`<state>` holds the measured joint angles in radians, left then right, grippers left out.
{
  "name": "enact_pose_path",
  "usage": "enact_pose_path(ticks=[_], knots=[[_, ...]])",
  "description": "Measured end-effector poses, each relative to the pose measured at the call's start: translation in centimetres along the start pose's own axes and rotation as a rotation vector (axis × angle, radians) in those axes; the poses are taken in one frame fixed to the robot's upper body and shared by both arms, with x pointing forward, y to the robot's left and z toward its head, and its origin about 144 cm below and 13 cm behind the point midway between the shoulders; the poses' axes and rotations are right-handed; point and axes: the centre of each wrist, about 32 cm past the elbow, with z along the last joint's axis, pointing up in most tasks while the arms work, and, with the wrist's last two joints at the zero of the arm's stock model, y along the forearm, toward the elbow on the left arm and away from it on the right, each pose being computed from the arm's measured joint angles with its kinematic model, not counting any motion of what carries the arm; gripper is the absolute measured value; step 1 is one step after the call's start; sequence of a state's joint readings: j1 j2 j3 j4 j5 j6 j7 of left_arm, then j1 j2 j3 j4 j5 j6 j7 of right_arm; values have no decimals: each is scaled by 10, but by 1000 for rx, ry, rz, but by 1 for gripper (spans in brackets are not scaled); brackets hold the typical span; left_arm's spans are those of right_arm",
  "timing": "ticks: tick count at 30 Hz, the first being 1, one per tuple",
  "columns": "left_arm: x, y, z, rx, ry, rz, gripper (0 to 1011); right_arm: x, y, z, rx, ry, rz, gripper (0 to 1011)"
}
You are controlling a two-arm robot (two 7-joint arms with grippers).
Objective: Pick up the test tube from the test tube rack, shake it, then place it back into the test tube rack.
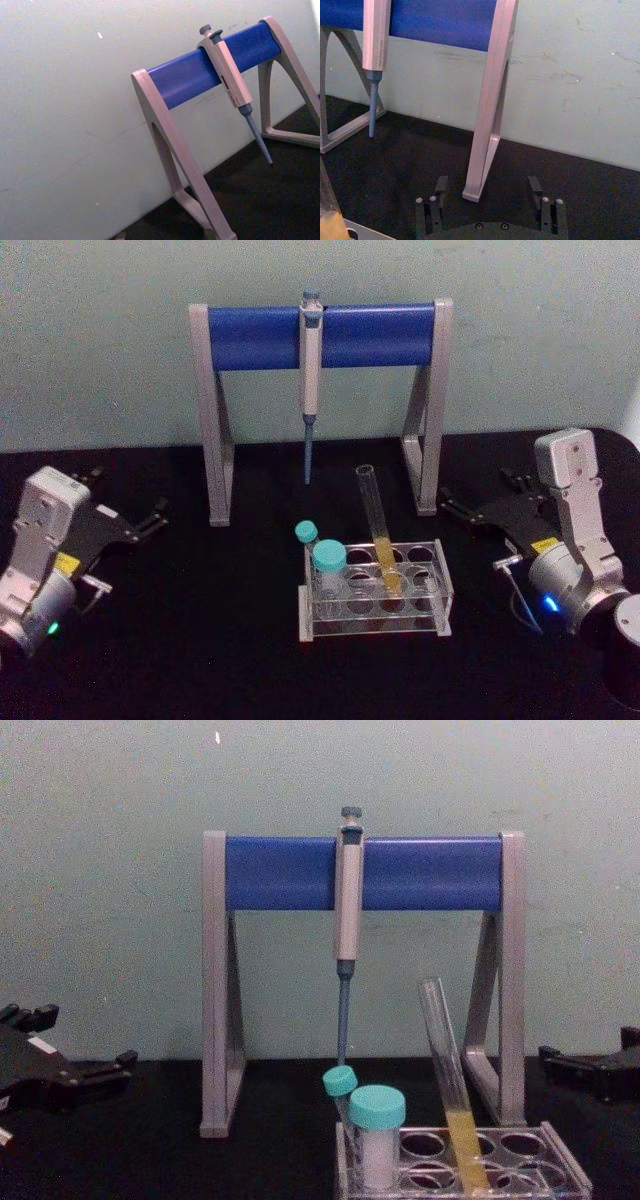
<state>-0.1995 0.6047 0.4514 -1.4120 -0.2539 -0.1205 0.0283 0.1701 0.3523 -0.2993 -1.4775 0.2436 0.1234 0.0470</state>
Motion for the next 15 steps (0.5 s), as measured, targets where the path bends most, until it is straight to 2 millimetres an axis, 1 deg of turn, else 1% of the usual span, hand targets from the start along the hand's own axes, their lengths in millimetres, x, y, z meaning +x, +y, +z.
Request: enact_pose_path(ticks=[15], knots=[[0,0,0,0,0,0,1001,0,0,0,0,0,0,1000]])
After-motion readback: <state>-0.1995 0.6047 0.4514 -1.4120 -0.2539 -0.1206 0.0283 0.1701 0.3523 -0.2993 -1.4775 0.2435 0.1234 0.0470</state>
